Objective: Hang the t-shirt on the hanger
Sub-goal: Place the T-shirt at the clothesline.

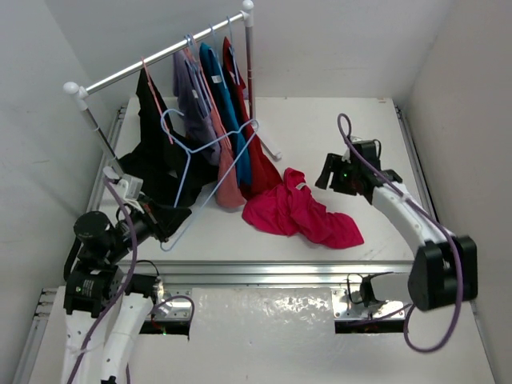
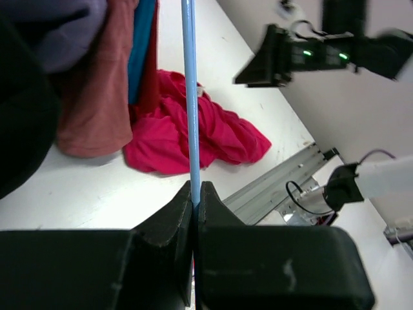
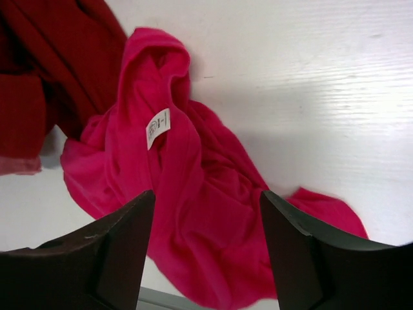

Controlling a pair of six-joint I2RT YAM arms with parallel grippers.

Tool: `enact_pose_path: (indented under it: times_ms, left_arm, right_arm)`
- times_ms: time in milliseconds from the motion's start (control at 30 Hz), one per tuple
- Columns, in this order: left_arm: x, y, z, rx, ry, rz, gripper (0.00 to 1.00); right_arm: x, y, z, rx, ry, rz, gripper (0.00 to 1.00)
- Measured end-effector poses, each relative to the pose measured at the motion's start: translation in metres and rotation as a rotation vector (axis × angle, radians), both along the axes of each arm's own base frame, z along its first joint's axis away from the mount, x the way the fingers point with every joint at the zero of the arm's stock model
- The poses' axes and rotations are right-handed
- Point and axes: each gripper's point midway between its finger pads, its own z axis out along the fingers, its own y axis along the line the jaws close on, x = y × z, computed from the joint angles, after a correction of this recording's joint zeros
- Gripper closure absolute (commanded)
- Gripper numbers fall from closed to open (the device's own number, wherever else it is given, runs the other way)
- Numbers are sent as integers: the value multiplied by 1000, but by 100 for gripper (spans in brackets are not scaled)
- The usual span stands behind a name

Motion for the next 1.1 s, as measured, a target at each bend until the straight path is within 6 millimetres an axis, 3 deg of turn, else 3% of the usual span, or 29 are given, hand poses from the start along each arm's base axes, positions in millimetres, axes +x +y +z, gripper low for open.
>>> enact_pose_path:
  times_ms: [167, 333, 467, 567, 700, 833, 1033, 1100]
  left_arm:
    - [11, -9, -8, -12, -26, -61, 100]
    - [33, -12, -10, -35, -77, -69, 100]
    - [39, -11, -21, -34, -50, -55, 100]
    - [40, -10, -19, -33, -60, -51, 100]
    - [40, -10, -14, -35, -83, -52, 100]
    - [39, -10, -12, -35, -94, -53, 100]
    - [38, -11, -12, -36, -95, -58, 100]
    - [38, -11, -13, -36, -94, -60, 100]
  right_arm:
    - [7, 33, -37, 13, 101, 63, 38]
    - [0, 67, -40, 23, 96, 107, 50]
    - [-7, 71, -48, -34, 87, 70, 55]
    - [-23, 72, -54, -80, 84, 62, 59]
    - [-35, 78, -47, -89, 49, 67, 63]
    - [-33, 73, -47, -109, 38, 35, 77]
    - [-38, 61, -60, -161, 68, 7, 76]
    - [-39, 61, -61, -164, 72, 4, 50]
